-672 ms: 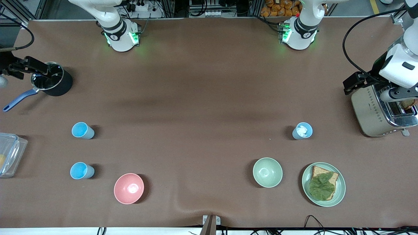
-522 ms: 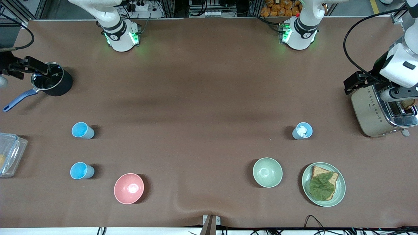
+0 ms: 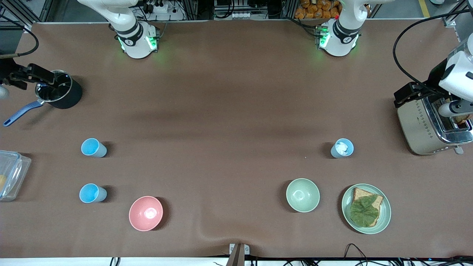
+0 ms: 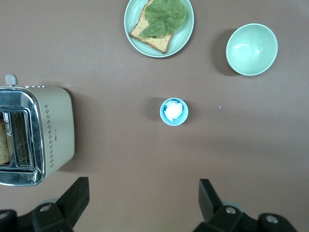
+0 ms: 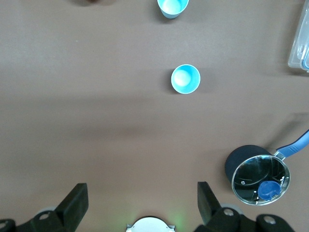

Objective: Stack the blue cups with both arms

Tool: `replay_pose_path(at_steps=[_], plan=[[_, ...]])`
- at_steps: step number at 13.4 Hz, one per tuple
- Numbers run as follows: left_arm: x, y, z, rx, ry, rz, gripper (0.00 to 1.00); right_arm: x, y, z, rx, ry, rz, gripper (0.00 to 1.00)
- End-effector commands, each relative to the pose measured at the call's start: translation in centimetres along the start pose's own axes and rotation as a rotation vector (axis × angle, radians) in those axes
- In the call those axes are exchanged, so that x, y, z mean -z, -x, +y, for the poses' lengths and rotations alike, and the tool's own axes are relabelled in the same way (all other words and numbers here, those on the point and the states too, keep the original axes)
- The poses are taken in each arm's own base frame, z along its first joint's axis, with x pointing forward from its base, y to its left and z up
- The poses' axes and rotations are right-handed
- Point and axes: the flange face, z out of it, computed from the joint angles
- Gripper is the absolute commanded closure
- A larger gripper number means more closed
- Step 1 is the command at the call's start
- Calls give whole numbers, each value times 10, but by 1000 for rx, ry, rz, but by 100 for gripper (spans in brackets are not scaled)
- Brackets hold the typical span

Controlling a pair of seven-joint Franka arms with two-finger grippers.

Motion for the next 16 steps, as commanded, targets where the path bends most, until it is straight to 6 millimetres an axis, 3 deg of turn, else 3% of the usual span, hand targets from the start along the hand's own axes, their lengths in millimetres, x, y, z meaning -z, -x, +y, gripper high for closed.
replay_pose_path(at_steps=[1, 4, 6, 11, 14, 16], plan=[[-23, -13, -5, -6, 19, -31, 0, 4, 9, -3, -5, 12, 4, 0], [-85, -26, -10, 8, 17, -14, 0, -3, 4, -1, -9, 12, -5, 0], [-135, -26, -4, -2, 21, 6, 0, -23, -12, 6, -19, 11, -26, 0], [-273, -40, 2, -4, 46, 59, 0, -119, -67, 40, -12, -1, -60, 0], [-330, -48, 11, -10, 53, 44, 0, -184, -97, 71, 8, -10, -93, 0], [-361, -44, 12, -12, 57, 37, 0, -228, -116, 96, 35, -15, -87, 0]])
